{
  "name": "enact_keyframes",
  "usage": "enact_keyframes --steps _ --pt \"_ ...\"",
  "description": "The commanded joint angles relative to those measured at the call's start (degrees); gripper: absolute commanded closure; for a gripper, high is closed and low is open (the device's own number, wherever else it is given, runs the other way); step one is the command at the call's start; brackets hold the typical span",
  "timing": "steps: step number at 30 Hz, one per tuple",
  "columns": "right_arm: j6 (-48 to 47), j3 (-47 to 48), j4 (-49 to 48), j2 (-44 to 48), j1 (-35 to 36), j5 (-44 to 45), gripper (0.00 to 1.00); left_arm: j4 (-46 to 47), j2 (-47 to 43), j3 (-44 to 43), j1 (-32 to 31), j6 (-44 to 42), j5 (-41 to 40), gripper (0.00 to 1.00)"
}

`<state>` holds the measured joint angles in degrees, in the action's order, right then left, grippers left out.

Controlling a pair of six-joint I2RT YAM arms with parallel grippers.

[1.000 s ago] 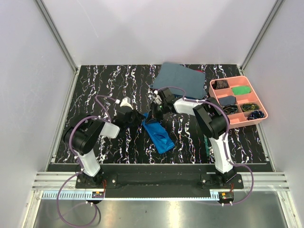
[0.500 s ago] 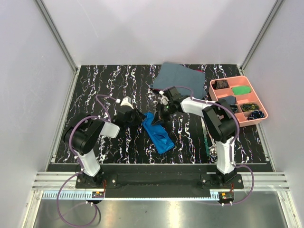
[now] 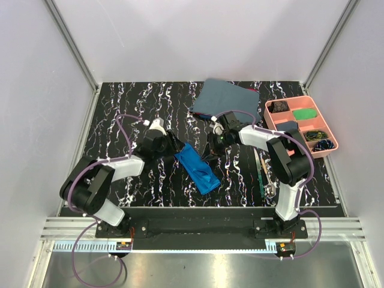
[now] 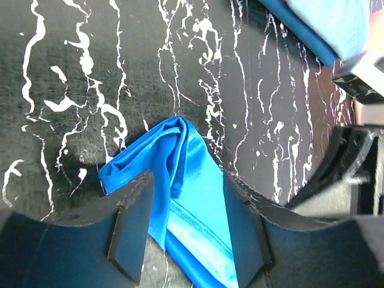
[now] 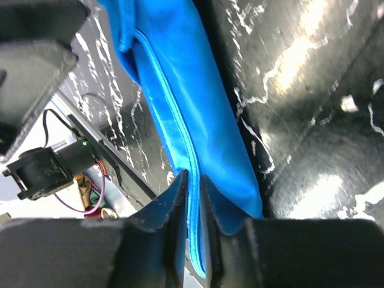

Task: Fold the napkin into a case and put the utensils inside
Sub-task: Stuff the top corner of the smaller-rectangle-folded napkin at the center of the board.

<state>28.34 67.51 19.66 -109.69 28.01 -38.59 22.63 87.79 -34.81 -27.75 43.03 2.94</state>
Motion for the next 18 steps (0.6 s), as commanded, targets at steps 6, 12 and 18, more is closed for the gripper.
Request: enact_keyframes --steps 6,12,18 --pt "7.8 7.5 -11.6 -6.3 0.2 -5.6 0.71 -10.9 -2.2 -2.2 -0.8 -3.8 -2.7 0.62" --pt "13.1 10.6 -17.9 -11.0 0.3 -8.3 0.71 -11.0 2.1 -4.6 -1.3 -3.8 -2.8 0.66" --pt "15.3 11.2 -21.4 -14.5 1.0 -9.0 0.71 -11.5 3.9 -5.9 -1.5 -3.7 -2.8 0.69"
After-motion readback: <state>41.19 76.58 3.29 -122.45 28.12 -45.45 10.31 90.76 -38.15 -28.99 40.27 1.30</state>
